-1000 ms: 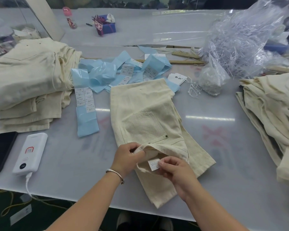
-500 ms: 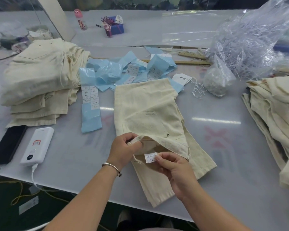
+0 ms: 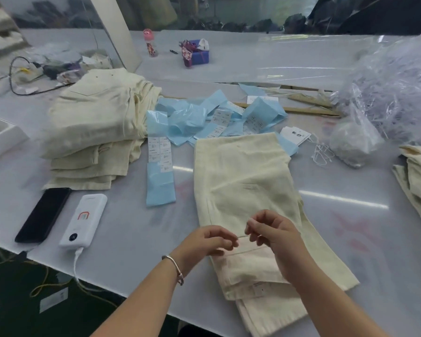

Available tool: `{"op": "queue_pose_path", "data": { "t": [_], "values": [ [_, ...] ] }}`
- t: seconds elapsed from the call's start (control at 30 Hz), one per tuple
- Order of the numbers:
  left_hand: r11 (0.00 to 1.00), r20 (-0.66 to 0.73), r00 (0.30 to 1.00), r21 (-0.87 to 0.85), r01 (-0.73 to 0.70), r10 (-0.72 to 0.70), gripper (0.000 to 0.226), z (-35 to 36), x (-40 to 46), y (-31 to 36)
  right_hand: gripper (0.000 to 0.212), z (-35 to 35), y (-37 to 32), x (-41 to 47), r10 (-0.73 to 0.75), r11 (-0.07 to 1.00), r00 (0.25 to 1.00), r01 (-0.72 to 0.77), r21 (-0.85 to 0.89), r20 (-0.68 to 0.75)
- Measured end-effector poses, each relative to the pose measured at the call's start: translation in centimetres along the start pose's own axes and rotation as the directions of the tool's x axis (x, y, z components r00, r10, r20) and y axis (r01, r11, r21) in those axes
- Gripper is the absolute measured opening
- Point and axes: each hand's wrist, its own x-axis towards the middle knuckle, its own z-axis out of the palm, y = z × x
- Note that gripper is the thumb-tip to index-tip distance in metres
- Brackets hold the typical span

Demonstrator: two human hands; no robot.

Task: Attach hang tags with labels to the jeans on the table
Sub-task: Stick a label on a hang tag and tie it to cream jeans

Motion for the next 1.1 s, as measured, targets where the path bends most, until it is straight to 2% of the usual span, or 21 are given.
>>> {"op": "queue_pose_path", "data": {
  "t": [0.03,0.1,0.17,0.23,0.3,0.37,0.47,0.57,0.67,0.73,0.8,0.87,0.97,1.03,1.1],
  "values": [
    [0.999,-0.051,0.999,-0.044,0.008,-0.01,0.013,-1.2,0.3,0.1,0.01,0.6,0.1,1.0,0.014,0.999,1.0,-0.014,-0.03,-0.005],
    [0.997,-0.264,0.963,-0.078,0.03,-0.049,0.012,-4.1,1.2,-0.1,0.013,1.8,0.1,3.4,0.032,0.996,0.999,-0.033,-0.084,-0.012],
    [0.993,-0.484,0.869,-0.096,0.064,-0.103,0.016,-7.5,2.2,-0.3,0.014,3.4,0.2,5.9,0.027,0.988,0.999,-0.033,-0.149,-0.04],
    [0.988,-0.585,0.798,-0.124,0.094,-0.149,0.017,-11.3,3.4,-0.4,0.015,5.0,0.8,8.7,0.005,0.967,0.996,-0.028,-0.253,-0.09],
    [0.987,-0.624,0.766,-0.116,0.108,-0.157,0.013,-14.7,4.9,-0.2,0.015,6.6,1.7,11.4,-0.026,0.917,0.992,-0.027,-0.398,-0.126],
    [0.993,-0.692,0.715,-0.032,0.111,-0.102,0.008,-17.4,6.6,0.2,0.017,7.8,2.6,13.7,-0.055,0.832,0.986,-0.041,-0.553,-0.156],
    [0.929,-0.798,0.599,0.268,0.255,0.066,0.049,-20.2,9.1,0.8,0.018,8.8,3.7,15.9,-0.094,0.695,0.974,-0.084,-0.714,-0.206],
    [0.829,-0.798,0.589,0.41,0.381,0.124,0.075,-21.5,10.9,1.5,0.014,9.3,4.7,16.1,-0.139,0.566,0.958,-0.13,-0.814,-0.249],
    [0.712,-0.748,0.646,0.536,0.453,0.153,0.083,-22.0,12.2,1.7,0.016,9.7,5.2,15.8,-0.208,0.513,0.941,-0.127,-0.849,-0.267],
    [0.703,-0.721,0.674,0.563,0.435,0.16,0.082,-22.6,12.6,1.4,0.016,10.0,5.2,15.6,-0.216,0.508,0.937,-0.133,-0.851,-0.275],
    [0.729,-0.724,0.674,0.541,0.42,0.148,0.081,-23.4,12.9,1.1,0.01,10.4,5.1,15.9,-0.211,0.493,0.935,-0.15,-0.857,-0.285],
    [0.683,-0.735,0.65,0.575,0.45,0.191,0.078,-23.9,13.2,1.1,0.023,10.4,4.7,16.7,-0.263,0.421,0.922,-0.156,-0.893,-0.285],
    [0.6,-0.706,0.635,0.665,0.445,0.312,0.072,-23.4,14.5,2.2,0.05,9.0,3.4,19.1,-0.447,0.224,0.868,-0.124,-0.967,-0.215],
    [0.595,-0.668,0.632,0.709,0.378,0.394,0.069,-22.6,15.8,3.4,0.066,7.7,2.3,21.0,-0.334,0.141,0.913,-0.198,-0.97,-0.235],
    [0.584,-0.629,0.635,0.744,0.325,0.448,0.069,-22.0,17.4,4.5,0.069,6.1,2.4,22.4,-0.141,0.083,0.953,-0.26,-0.962,-0.27]
  ]
}}
